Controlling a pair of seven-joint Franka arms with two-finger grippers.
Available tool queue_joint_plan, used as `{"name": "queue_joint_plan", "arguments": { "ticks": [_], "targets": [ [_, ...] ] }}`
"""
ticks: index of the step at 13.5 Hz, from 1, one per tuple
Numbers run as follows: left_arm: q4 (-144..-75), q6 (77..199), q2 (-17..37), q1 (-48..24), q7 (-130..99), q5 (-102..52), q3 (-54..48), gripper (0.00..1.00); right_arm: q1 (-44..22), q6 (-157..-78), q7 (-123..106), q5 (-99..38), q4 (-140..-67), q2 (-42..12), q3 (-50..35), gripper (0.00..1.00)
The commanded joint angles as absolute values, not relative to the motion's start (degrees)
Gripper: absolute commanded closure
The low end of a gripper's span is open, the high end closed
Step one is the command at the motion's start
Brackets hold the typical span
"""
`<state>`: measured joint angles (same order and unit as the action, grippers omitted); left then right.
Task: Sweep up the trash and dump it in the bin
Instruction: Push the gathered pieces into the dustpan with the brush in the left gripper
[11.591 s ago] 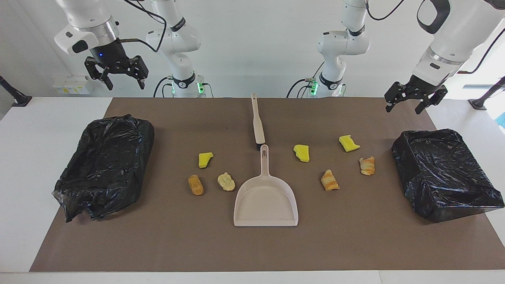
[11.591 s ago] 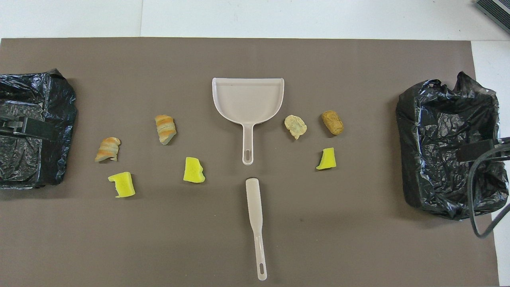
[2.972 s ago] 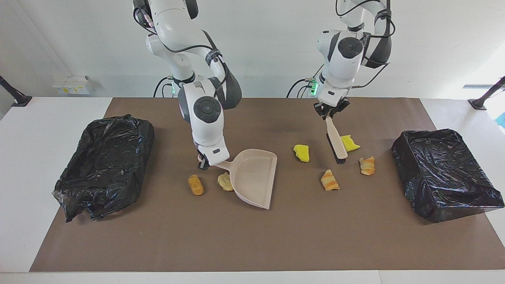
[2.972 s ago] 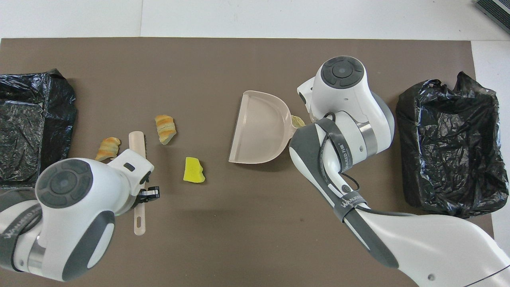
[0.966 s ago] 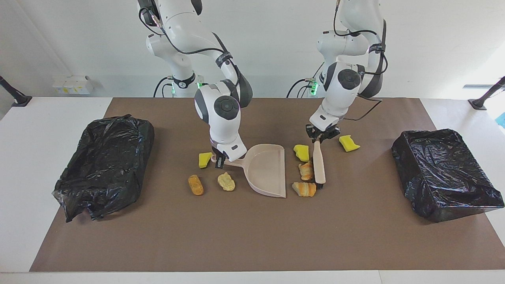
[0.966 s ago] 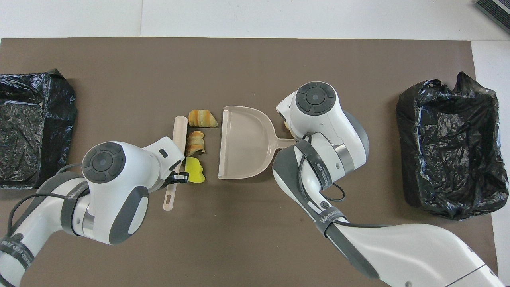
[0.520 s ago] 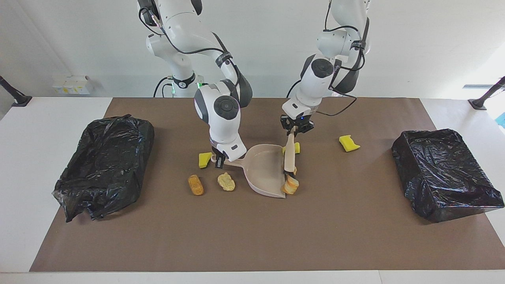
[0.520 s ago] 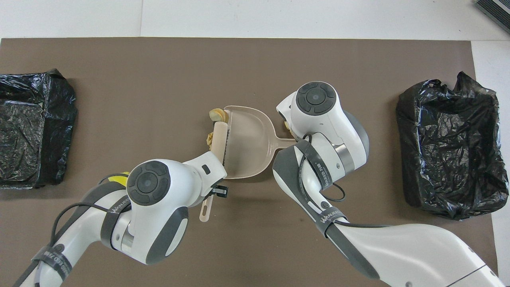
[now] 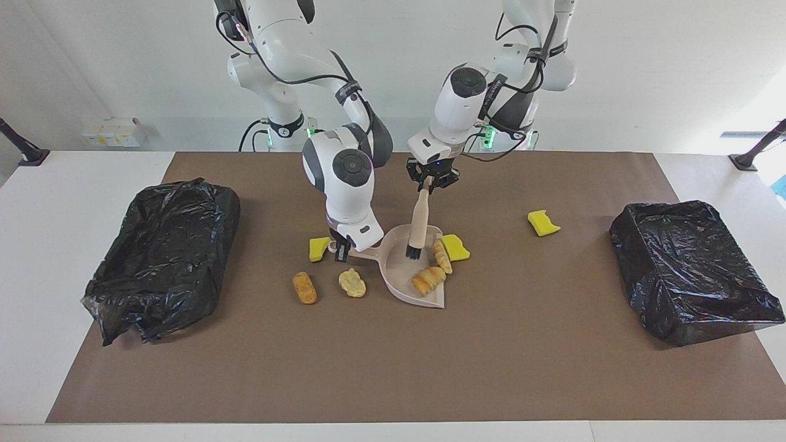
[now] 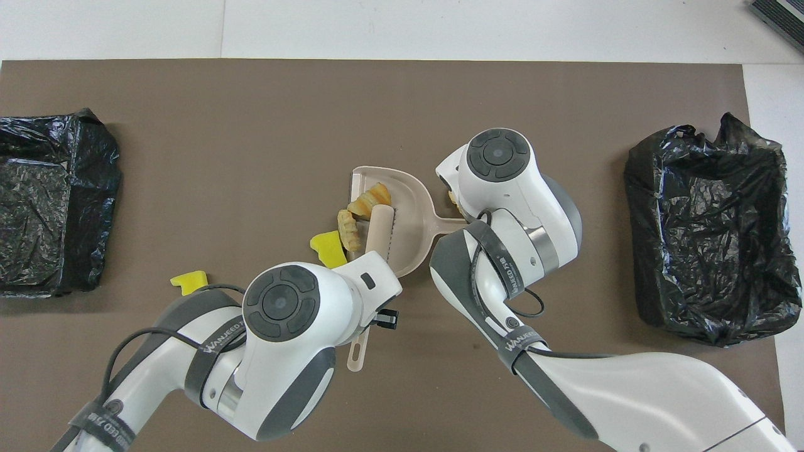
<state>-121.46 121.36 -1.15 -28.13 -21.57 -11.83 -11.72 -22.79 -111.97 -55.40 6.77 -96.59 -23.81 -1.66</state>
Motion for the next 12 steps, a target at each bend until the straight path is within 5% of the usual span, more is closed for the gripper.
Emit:
{"name": "queue_joint_plan", "arguments": {
  "ticks": [1,12],
  "targets": [
    [-119.7,114.7,-4.1,-24.7,-27.1,-11.3,-11.2,1.00,-22.1,-112.0,-54.1,7.7,-98.4,-22.4,-2.0,1.00],
    [-124.3,94.0,-9.9,-7.8,-49.7,0.9,-11.3,1.00,-21.7,-112.9,-56.7,7.7,-98.6,-22.4,-2.0,1.00]
  ]
}}
